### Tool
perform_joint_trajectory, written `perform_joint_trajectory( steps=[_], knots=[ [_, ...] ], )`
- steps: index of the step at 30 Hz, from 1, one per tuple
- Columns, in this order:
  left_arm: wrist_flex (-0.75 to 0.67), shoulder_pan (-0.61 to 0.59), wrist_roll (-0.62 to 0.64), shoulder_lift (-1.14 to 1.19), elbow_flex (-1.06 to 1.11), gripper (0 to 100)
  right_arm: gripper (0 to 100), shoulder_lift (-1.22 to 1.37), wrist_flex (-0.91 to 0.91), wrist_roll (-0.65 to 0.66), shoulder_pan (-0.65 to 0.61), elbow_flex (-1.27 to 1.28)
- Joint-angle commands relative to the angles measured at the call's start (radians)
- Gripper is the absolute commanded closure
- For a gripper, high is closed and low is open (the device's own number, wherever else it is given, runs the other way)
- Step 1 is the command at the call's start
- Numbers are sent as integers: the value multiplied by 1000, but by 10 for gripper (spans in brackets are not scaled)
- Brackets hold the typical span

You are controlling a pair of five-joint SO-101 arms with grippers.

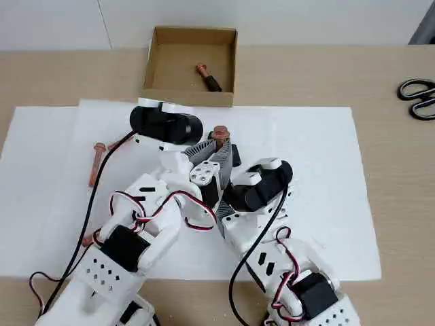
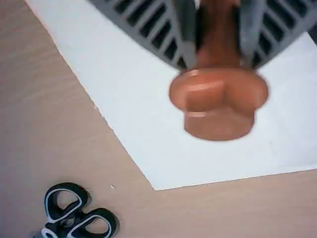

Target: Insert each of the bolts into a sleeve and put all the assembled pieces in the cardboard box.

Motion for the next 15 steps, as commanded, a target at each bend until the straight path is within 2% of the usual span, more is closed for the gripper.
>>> perform_joint_trajectory(
  steps=[1, 15],
  knots=[
    [11, 3, 3, -32, -4, 994, 995, -5, -28, -9, 2, -34],
    [144, 61, 2, -34, -4, 994, 995, -5, -28, -9, 4, -34]
  ],
)
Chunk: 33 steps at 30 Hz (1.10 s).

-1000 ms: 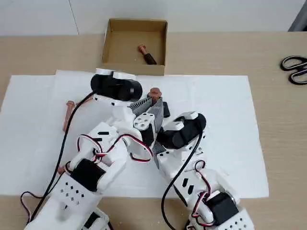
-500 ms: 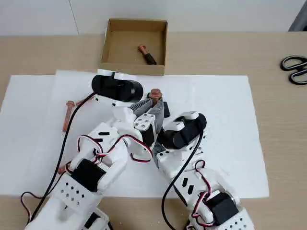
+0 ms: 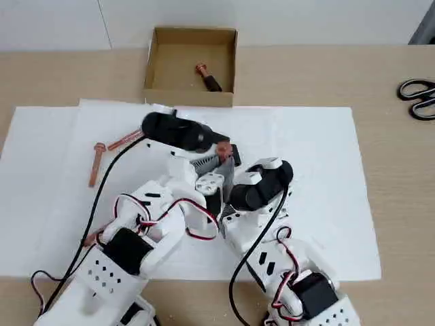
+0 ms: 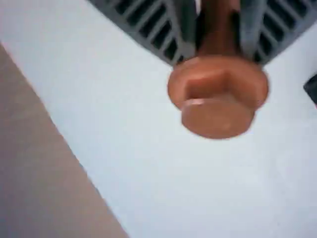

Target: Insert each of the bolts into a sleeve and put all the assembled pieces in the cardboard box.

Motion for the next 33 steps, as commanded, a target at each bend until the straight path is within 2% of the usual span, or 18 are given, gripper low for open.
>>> perform_joint_trajectory(
  steps=[1, 10, 25, 29, 33],
  knots=[
    [6, 11, 5, -31, -4, 994, 995, -5, -28, -8, -1, -35],
    [100, 17, 5, -31, -4, 994, 995, -5, -28, -8, -1, -35],
    [118, 18, 5, -29, -7, 986, 995, -5, -28, -6, -1, -35],
    [137, 15, 5, -31, -15, 885, 995, -5, -28, -6, -1, -35],
    [229, 17, 5, -31, -58, 758, 995, -5, -24, -6, -1, -34]
  ],
)
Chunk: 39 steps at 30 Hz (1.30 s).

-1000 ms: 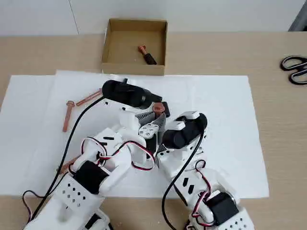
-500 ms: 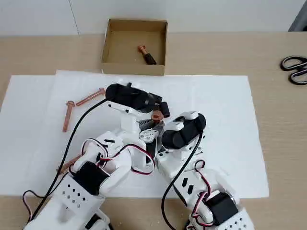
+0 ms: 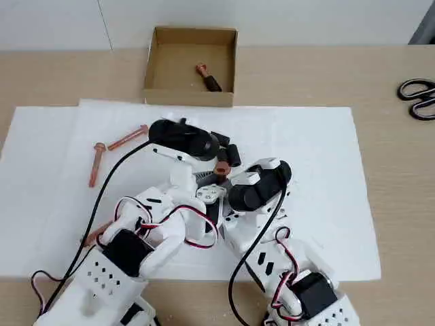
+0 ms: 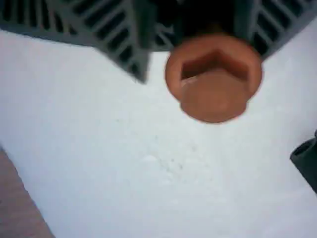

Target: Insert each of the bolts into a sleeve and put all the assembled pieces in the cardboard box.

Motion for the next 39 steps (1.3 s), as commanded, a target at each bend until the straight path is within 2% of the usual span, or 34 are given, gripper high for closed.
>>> perform_joint_trajectory(
  steps=[1, 8, 11, 18, 22, 25, 29, 33, 36, 39],
  knots=[
    [78, 8, 6, -18, -64, 741, 995, -5, -24, -6, 4, -34],
    [187, 0, 6, -18, -173, 730, 995, -5, -22, -6, 4, -32],
    [233, -49, 6, -18, -231, 730, 995, -5, -22, -6, 5, -31],
    [364, -325, 6, -18, -375, 729, 995, 4, -22, -3, 82, -35],
    [499, -482, 6, -17, -430, 729, 995, 7, 19, -2, 140, -57],
    [580, -557, -48, -12, -440, 729, 995, 48, 54, 3, 173, -149],
    [615, -628, -61, -17, -440, 729, 995, 260, 53, 80, 213, -356],
    [623, -675, -78, -15, -424, 729, 995, 587, -58, 104, 252, -586],
    [621, -715, -207, -17, -401, 729, 995, 849, -182, 101, 265, -770],
    [621, -804, -316, -17, -401, 730, 995, 1106, -266, 101, 265, -953]
  ],
)
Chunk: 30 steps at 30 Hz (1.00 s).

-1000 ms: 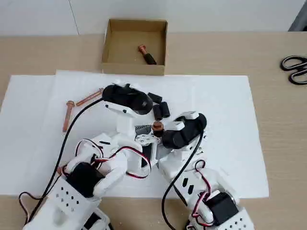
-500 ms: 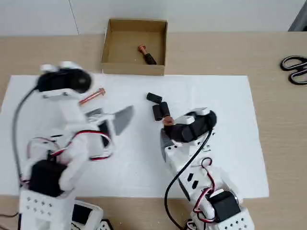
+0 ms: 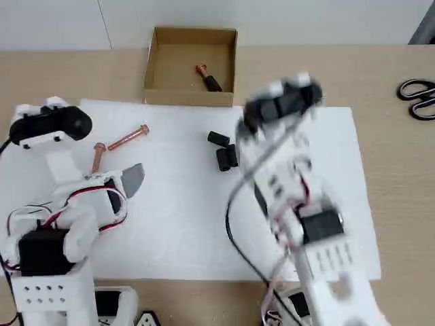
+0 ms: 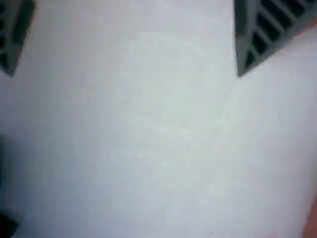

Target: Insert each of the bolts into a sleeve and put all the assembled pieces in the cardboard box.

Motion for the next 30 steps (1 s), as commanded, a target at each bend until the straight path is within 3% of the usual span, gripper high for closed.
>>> perform_joint_trajectory(
  steps=[1, 9, 17, 23, 30],
  knots=[
    [-2, -87, -86, -11, -4, 730, 995, 328, -119, 14, 8, -281],
    [6, -267, -87, -11, -1, 730, 995, 974, -285, 14, 36, -830],
    [6, -287, -89, -12, 113, 731, 995, 1471, -295, 17, 56, -1355],
    [6, -284, -89, -12, 113, 731, 991, 1669, -295, 17, 65, -1519],
    [3, -282, -89, -12, 116, 731, 990, 1768, -297, 17, 67, -1544]
  ],
)
